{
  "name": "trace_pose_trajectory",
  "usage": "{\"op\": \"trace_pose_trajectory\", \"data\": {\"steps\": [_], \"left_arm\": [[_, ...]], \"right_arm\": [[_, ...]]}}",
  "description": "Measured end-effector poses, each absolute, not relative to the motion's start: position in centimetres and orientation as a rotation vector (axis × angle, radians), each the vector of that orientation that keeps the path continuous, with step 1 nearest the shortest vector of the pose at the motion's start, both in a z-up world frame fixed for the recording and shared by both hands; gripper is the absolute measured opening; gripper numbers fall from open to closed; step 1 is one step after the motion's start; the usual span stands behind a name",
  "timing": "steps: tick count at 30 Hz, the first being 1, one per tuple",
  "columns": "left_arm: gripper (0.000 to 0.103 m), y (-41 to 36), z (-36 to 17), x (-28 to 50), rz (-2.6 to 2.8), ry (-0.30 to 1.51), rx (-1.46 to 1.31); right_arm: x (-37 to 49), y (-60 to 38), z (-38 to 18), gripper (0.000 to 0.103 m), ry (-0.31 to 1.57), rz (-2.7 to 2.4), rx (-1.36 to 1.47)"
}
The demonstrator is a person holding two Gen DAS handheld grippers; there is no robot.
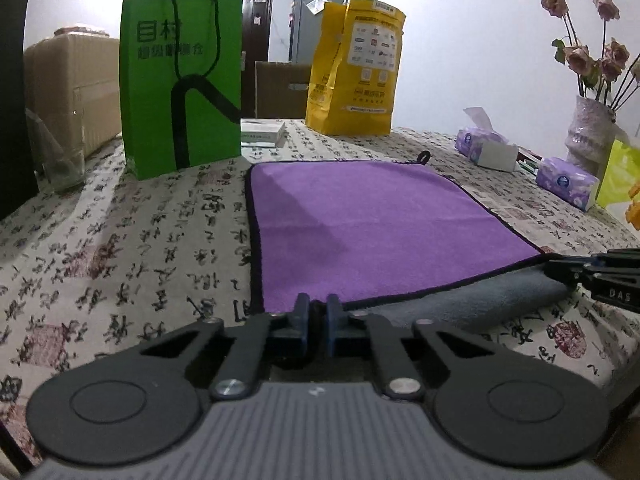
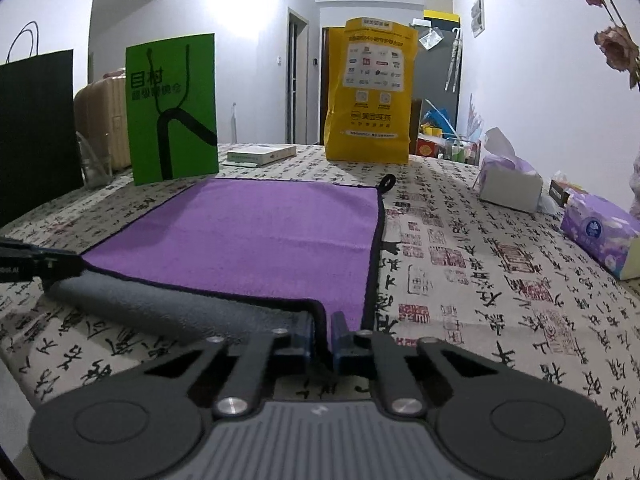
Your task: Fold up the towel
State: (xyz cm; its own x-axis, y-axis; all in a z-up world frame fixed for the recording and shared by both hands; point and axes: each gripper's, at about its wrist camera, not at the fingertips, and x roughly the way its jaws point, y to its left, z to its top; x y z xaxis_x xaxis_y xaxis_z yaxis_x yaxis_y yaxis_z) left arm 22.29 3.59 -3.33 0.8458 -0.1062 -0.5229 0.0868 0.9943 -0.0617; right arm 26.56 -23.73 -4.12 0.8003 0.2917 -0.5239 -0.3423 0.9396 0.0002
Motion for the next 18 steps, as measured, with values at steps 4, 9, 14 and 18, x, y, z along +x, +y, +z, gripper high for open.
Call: {"op": "trace_pose_trajectory", "data": {"steps": [4, 9, 14, 18], "left_arm": [[0.006, 4.1, -2.7, 22.7, -0.108, 0.533, -0.043], [0.006, 4.4, -1.3, 24.1, -0.111, 0.488, -0.032], [0.006, 4.6, -0.7, 25.9, -0.103, 0.474, -0.022], [0.006, 4.8, -0.3, 27.8, -0.094, 0.472, -0.020]], "right_arm": [[27.1, -23.6, -3.8, 0.006, 0.542, 0.342, -0.116], [28.6, -23.3, -2.9, 0.006, 0.520, 0.344, -0.140], [30.7, -22.6, -2.2, 0.006, 0.501, 0.346, -0.171], [32.5, -22.1, -1.9, 0.006, 0.492, 0.354, -0.197]]}}
